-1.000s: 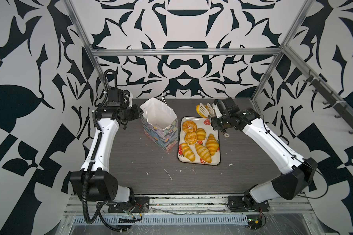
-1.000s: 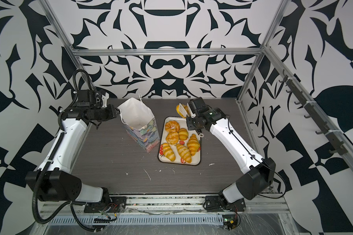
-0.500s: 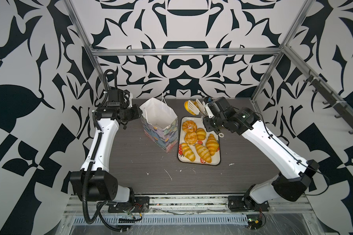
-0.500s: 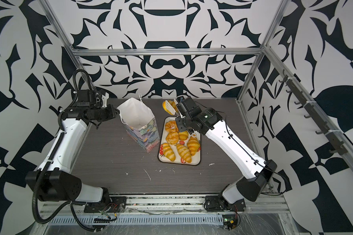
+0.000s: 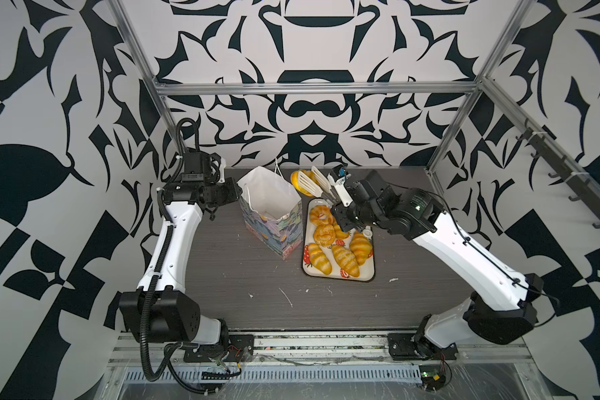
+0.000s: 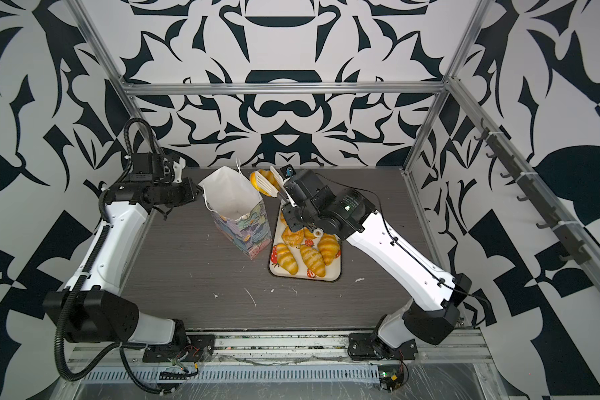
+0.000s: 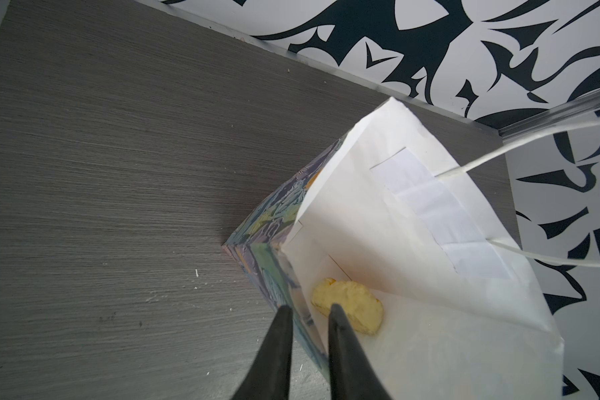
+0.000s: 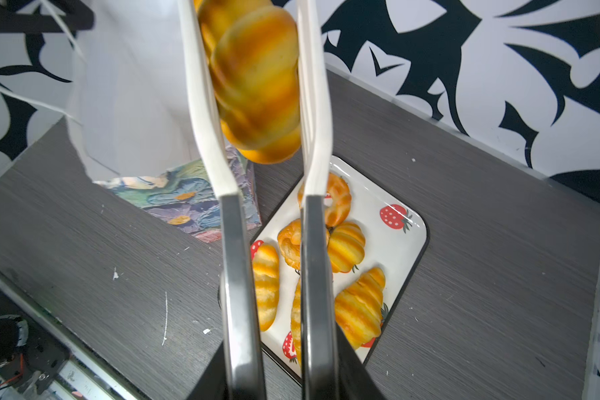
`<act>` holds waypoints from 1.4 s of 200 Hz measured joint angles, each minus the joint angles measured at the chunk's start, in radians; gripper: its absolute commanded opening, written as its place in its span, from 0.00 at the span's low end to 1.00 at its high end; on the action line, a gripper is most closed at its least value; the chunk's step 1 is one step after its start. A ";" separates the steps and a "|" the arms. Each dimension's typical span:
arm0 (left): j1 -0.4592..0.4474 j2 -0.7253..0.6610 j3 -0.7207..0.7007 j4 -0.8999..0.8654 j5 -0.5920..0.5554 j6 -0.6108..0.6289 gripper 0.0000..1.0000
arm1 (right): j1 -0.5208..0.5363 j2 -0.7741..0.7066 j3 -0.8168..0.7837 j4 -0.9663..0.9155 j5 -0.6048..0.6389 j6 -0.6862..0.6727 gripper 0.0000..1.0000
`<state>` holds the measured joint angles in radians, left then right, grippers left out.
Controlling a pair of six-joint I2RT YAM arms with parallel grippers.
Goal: Pack bread into a paper bag
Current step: Place the bread in the paper bag.
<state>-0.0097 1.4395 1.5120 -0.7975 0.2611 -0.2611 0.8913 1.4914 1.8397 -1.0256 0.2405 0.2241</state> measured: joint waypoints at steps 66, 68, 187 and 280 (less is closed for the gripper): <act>0.000 0.002 0.000 0.000 0.008 0.000 0.22 | 0.083 0.053 0.077 0.011 0.000 -0.018 0.37; 0.000 0.002 0.000 0.000 0.008 0.000 0.22 | 0.084 0.056 0.077 0.013 0.000 -0.018 0.37; 0.000 0.002 0.000 0.000 0.008 0.000 0.22 | 0.101 0.194 0.078 0.037 -0.011 -0.017 0.38; 0.000 0.002 0.000 0.000 0.008 0.000 0.22 | 0.105 0.214 0.087 0.037 -0.010 -0.017 0.46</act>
<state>-0.0097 1.4410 1.5116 -0.7975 0.2691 -0.2607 0.9962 1.7058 1.9263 -0.9890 0.2306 0.2073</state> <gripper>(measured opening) 0.226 0.452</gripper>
